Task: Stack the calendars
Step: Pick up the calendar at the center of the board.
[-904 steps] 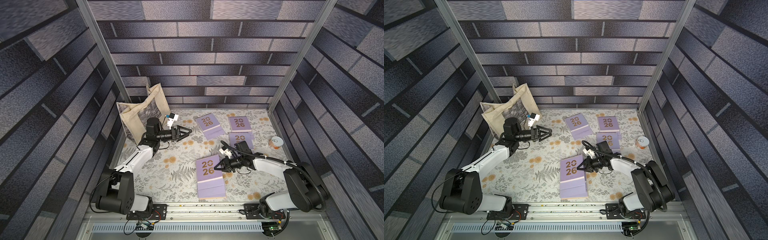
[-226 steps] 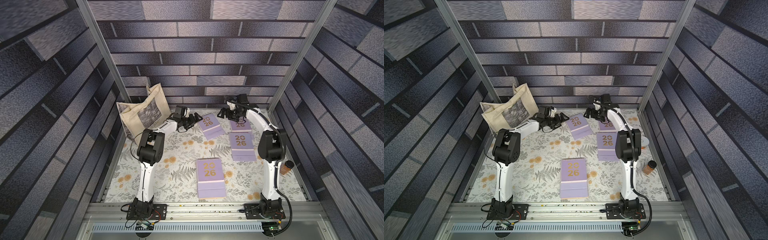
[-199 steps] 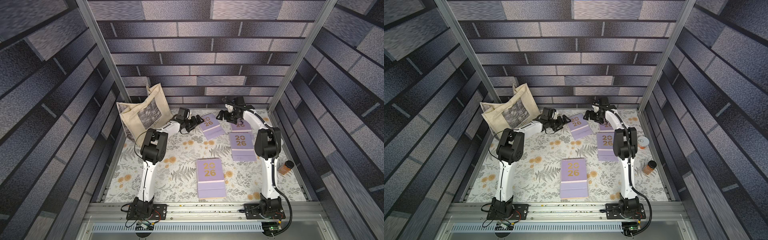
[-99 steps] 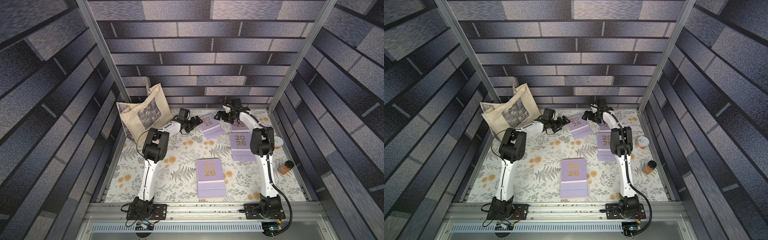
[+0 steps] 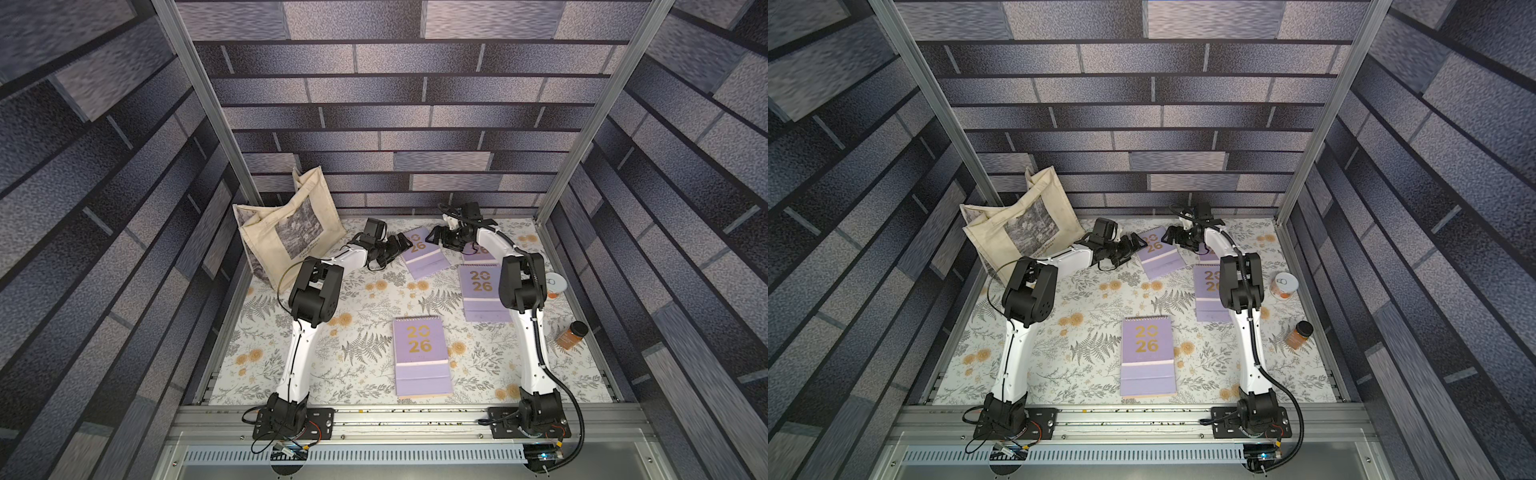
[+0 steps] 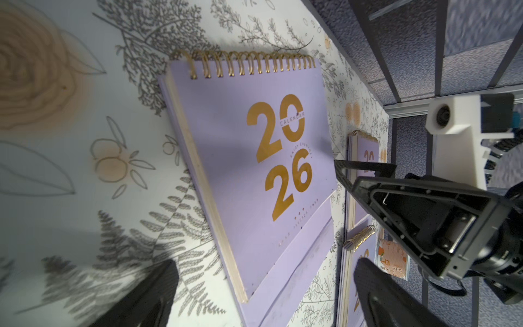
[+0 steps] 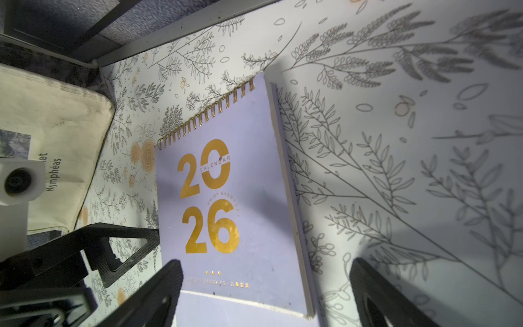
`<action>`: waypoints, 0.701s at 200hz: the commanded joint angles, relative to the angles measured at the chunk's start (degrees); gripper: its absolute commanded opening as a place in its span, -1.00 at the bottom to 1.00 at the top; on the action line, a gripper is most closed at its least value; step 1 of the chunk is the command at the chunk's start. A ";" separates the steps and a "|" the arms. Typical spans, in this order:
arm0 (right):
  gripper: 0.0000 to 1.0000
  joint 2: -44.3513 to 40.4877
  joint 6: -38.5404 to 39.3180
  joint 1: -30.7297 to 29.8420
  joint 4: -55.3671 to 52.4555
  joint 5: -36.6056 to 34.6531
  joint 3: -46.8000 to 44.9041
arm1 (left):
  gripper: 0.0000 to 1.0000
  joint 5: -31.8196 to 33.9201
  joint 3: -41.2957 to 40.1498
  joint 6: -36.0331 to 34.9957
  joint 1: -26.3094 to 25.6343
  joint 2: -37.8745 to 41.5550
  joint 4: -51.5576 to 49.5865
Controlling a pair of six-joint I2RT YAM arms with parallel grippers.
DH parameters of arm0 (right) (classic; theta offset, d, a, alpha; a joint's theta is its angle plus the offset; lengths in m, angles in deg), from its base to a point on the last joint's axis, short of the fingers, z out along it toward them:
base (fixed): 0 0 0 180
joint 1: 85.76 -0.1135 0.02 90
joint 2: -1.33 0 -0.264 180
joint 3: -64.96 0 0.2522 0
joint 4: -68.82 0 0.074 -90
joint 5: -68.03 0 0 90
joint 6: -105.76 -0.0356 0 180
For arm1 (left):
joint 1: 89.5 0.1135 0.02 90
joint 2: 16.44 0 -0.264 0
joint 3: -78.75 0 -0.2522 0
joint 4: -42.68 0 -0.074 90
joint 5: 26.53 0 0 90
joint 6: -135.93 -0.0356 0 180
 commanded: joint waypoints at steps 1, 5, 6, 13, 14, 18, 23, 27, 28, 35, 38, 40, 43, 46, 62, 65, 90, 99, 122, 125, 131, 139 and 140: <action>0.87 0.86 -0.73 -0.67 0.14 3.63 -1.58 | 1.00 1.49 -3.47 1.82 -0.28 0.13 4.20; 0.86 0.91 -0.98 -0.72 0.42 3.95 -1.77 | 1.00 1.44 -4.09 2.17 -0.24 0.12 5.34; 0.86 0.88 -1.03 -0.74 0.40 4.08 -1.78 | 1.00 1.44 -4.18 2.33 -0.24 0.07 5.71; 0.84 0.93 -1.69 -0.71 0.91 4.94 -2.11 | 1.00 1.43 -4.94 2.80 -0.24 -0.01 7.74; 0.84 0.93 -1.74 -0.69 0.95 5.01 -2.18 | 1.00 1.40 -5.05 2.90 -0.24 -0.04 8.01; 0.83 0.93 -2.14 -0.69 1.13 5.56 -2.30 | 0.99 1.52 -5.39 3.14 -0.24 -0.05 8.92; 0.83 1.01 -2.58 -0.70 1.46 6.24 -2.47 | 0.98 1.62 -5.75 3.39 -0.24 -0.19 10.00; 0.82 1.02 -3.06 -0.73 1.83 6.68 -2.70 | 0.98 1.64 -5.99 3.68 -0.24 -0.39 10.93; 0.82 1.02 -3.09 -0.74 1.94 6.72 -2.73 | 0.98 1.63 -6.01 3.74 -0.24 -0.40 11.18; 0.81 1.10 -3.90 -0.66 2.39 7.32 -2.98 | 0.97 1.29 -6.36 4.54 -0.19 -0.83 12.88; 0.81 1.18 -4.04 -0.71 2.40 7.44 -3.02 | 0.97 1.13 -6.45 4.88 -0.16 -0.97 13.57; 0.81 1.23 -4.09 -0.67 2.47 7.59 -3.03 | 0.97 1.04 -6.64 4.99 -0.20 -1.06 14.01; 0.81 1.32 -4.35 -0.66 2.48 7.81 -3.02 | 0.97 0.87 -6.71 5.24 -0.08 -1.13 14.59; 0.80 1.36 -4.52 -0.73 2.56 7.94 -3.03 | 0.97 0.92 -6.94 5.43 -0.06 -1.19 15.20; 0.80 1.97 -5.27 -0.72 2.66 8.24 -2.85 | 0.95 1.27 -7.83 5.52 0.12 -1.29 17.23; 0.80 2.05 -5.40 -0.68 2.66 8.36 -2.92 | 0.95 1.42 -8.00 5.41 0.12 -1.26 17.39; 0.76 2.51 -6.38 -0.69 3.64 10.15 -3.19 | 0.94 0.81 -8.76 5.74 0.61 -1.55 20.14; 0.72 2.49 -6.65 -0.70 4.29 10.96 -3.52 | 0.94 0.29 -8.81 5.98 0.71 -1.78 20.68; 0.62 2.51 -7.23 -0.69 4.97 12.50 -4.27 | 0.93 -1.14 -10.17 8.37 1.15 -1.95 24.88; 0.60 2.51 -7.36 -0.67 5.07 12.75 -4.47 | 0.93 -1.41 -10.36 8.91 1.17 -1.99 25.84; 0.53 2.49 -7.57 -0.66 5.36 13.10 -4.72 | 0.92 -1.98 -10.79 9.76 1.27 -2.09 27.63; 0.43 2.43 -7.80 -0.59 5.55 13.64 -5.12 | 0.91 -2.45 -10.95 10.25 1.47 -2.07 28.87; 0.41 2.42 -7.79 -0.58 5.56 13.67 -5.17 | 0.91 -2.48 -10.95 10.23 1.50 -2.03 28.90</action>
